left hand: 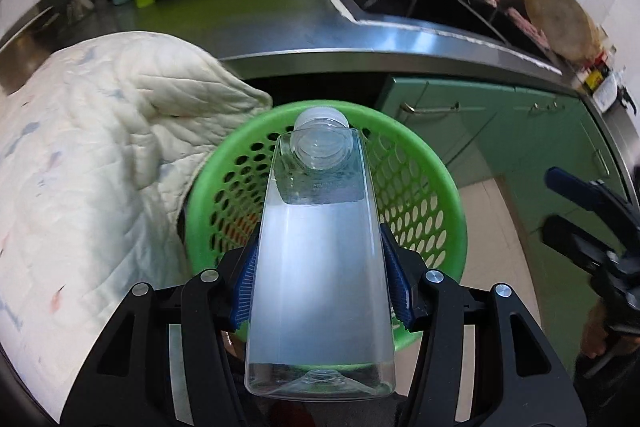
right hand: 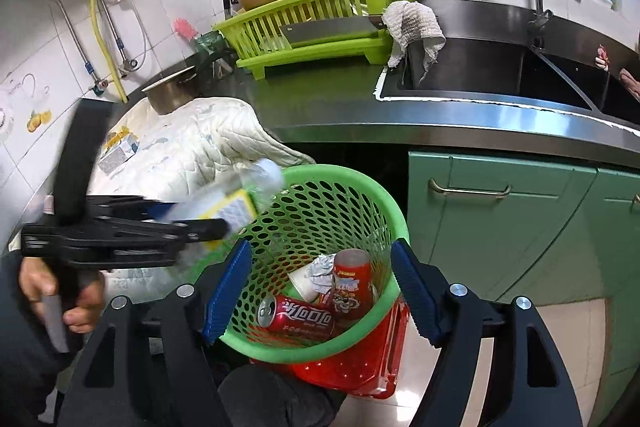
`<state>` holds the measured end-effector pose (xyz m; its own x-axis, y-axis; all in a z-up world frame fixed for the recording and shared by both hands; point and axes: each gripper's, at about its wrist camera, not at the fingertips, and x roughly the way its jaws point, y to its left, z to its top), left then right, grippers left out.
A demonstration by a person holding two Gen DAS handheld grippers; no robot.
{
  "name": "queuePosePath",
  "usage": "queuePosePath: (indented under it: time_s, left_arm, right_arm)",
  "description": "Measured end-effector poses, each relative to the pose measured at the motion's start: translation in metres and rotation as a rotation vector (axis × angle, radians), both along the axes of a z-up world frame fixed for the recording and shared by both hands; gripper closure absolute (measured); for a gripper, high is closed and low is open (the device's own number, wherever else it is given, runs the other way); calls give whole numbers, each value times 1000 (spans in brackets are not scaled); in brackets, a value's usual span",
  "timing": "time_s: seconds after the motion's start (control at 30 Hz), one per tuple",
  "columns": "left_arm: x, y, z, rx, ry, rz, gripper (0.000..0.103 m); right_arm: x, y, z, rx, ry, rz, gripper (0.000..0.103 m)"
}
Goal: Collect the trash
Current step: 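Drop the paper into the basket with the right tool while the left tool brings the bottle, then open the left tool over the basket to drop the clear bottle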
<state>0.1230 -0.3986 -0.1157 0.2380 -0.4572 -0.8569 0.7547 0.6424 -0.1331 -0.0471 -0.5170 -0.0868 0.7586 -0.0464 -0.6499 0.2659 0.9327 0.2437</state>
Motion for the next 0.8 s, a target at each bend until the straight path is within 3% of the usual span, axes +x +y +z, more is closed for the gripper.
queuePosePath:
  time_s: [0.23, 0.3, 0.4, 0.8]
  left_arm:
    - [15, -26, -23, 14, 22, -29, 47]
    - [16, -27, -26, 16, 22, -23, 38]
    - [18, -21, -25, 3, 28, -8, 38]
    - [16, 47, 23, -64, -32, 97, 36]
  right_arm:
    - [-8, -6, -3, 15, 2, -15, 33]
    - [-10, -8, -4, 16, 6, -23, 33]
    - [-11, -9, -4, 21, 3, -27, 33]
    - [8, 14, 6, 18, -25, 46, 33]
